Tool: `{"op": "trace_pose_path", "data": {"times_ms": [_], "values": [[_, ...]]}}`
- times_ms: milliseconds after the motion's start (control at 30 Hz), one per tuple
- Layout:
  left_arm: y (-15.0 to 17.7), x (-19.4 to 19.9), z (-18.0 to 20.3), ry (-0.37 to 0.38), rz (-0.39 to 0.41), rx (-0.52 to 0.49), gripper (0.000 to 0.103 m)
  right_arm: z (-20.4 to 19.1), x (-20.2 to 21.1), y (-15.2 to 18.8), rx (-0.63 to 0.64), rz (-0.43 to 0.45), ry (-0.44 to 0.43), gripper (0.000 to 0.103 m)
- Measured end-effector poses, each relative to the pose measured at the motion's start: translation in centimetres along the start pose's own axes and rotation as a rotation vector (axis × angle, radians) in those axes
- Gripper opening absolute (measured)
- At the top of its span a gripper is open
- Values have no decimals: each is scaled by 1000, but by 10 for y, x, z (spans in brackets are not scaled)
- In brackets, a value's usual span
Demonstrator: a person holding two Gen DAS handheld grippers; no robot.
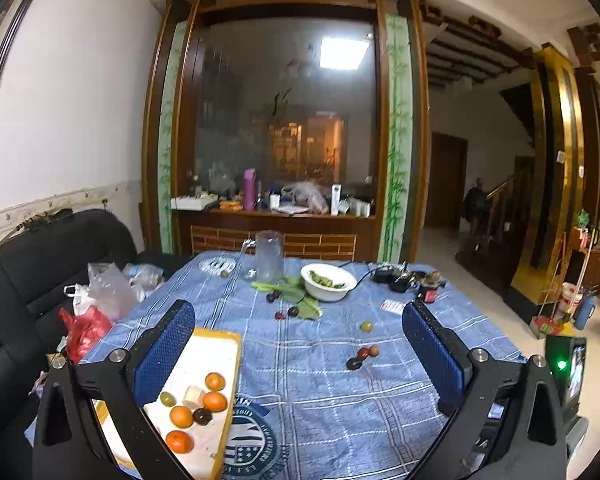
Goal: Organize fruits
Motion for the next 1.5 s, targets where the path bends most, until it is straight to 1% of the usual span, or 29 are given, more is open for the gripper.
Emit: {"op": "trace_pose_path", "data": {"times_ms": [100,200,300,333,467,533,600,667,733,833,900,1000,1100,1200,1267,1333,1433,1500], "values": [[4,-1,7,44,30,-21,103,-7,2,5,24,17,7,101],[9,-15,18,56,-8,-44,103,-10,-2,7,49,21,51,101],[10,-26,24,80,-11,-1,103,-8,-1,6,54,-14,68,101],[9,-31,26,108,-14,26,103,-3,5,5,47,-14,92,101],[4,-37,34,223,-36,105,103,14,31,1,27,20,167,101],[4,-35,35,241,-35,109,103,20,42,2,18,49,199,101],[6,-29,33,235,-21,104,103,23,46,3,9,53,216,101],[8,-25,28,220,-13,113,103,20,44,4,5,37,207,101],[10,-24,18,204,-16,139,103,13,44,6,23,30,194,101],[12,-25,9,185,-23,172,103,-2,47,9,67,42,186,101],[13,-19,2,193,-2,207,103,-9,48,11,85,47,174,101],[12,-6,-8,184,65,251,103,-12,49,14,93,59,162,101],[12,-1,-10,172,81,234,103,-13,45,16,86,55,144,101],[13,-1,-7,148,71,183,103,-15,39,16,84,50,125,101],[14,-1,-5,152,59,150,103,-20,32,15,86,36,102,101],[16,-3,-5,130,47,132,103,-25,27,15,96,23,81,101],[14,-5,-11,102,40,131,103,-34,21,11,117,19,63,101],[12,-5,-20,75,41,149,103,-38,18,9,123,25,50,101]]}}
Point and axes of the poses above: each gripper's, at about its wrist camera, not at the fingertips, and x roughly against the way its jaws point, z to its right, y to its underside, the point moved 3 cm from there along -x, roughly the way its jaws point, and after that the axes turned 8 degrees about y, right-handed, at the moved point
